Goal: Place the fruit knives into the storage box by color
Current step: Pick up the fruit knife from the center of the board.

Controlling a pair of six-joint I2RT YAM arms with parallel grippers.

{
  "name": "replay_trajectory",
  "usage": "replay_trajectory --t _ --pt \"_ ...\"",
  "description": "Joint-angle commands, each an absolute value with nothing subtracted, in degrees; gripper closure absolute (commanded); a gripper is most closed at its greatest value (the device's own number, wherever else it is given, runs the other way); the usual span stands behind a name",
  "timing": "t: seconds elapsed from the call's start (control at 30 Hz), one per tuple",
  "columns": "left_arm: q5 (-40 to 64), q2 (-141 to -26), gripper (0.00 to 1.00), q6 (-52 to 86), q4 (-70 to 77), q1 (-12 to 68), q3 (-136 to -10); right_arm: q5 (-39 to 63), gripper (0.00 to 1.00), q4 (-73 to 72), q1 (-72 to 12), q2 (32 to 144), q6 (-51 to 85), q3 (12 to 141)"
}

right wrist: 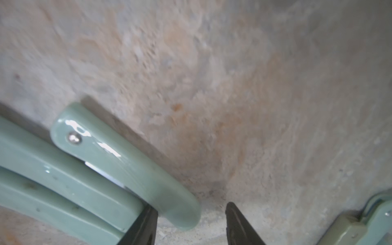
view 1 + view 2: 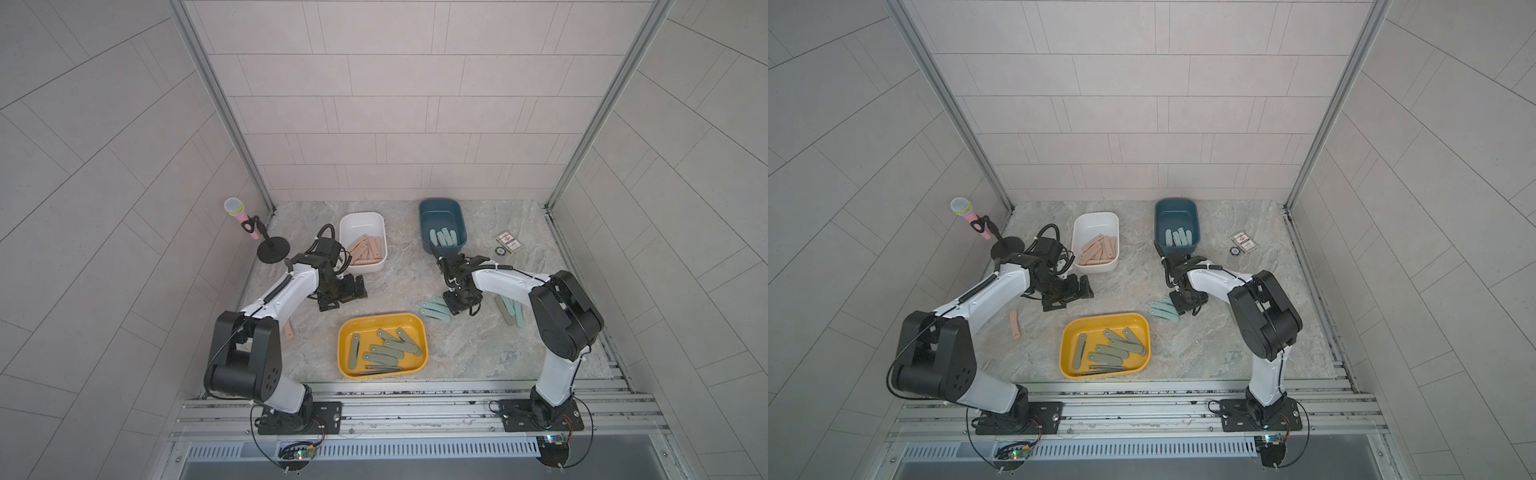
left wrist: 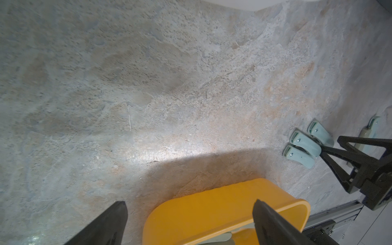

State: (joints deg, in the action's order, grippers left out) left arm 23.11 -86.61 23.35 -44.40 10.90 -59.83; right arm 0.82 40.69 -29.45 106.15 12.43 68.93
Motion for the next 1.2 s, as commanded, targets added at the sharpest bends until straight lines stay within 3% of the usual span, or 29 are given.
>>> replay_trajectory --t 0.0,0.17,0.67,0.93,1.17 --pt "23.0 -86.9 0.0 22.0 -46.3 11.0 -61.7 1.7 0.43 41.9 -29.4 108.5 10.5 71.1" --pt "23.2 -86.6 0.0 22.0 -46.4 10.9 -62.3 4.1 0.44 41.8 -30.3 111.4 10.0 73.7" --pt "23.2 -87.2 0.0 22.2 -47.0 10.8 -64.3 8.3 0.8 42.0 -27.0 114.2 13.0 75.5" --pt "23.9 -86.1 0.0 24.5 -46.3 11.7 -65.0 7.7 0.85 45.0 -26.4 106.9 14.4 80.2" --pt "24.3 -88.6 0.0 25.8 -44.3 12.6 -69.7 8.5 0.86 47.9 -21.1 111.1 13.8 96.0"
